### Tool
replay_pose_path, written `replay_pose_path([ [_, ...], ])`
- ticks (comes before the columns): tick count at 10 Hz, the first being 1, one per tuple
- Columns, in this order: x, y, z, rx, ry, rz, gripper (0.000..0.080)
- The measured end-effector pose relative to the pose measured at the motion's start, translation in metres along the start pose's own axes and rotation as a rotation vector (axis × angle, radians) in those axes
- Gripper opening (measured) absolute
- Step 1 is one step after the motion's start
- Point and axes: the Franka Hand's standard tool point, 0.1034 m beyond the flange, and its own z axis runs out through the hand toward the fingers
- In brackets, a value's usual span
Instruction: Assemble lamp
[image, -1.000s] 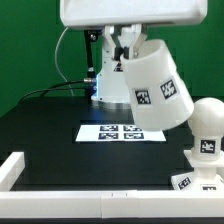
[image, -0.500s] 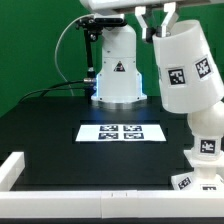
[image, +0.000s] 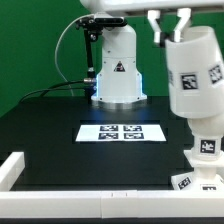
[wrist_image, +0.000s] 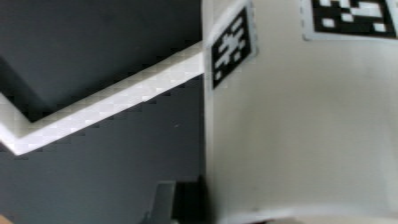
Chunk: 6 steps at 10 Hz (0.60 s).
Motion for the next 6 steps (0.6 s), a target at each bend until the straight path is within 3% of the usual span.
replay_pose_path([
  [6,-0.016,-0.005,0.034,-0.029,-0.022,-0.063,0.0045],
])
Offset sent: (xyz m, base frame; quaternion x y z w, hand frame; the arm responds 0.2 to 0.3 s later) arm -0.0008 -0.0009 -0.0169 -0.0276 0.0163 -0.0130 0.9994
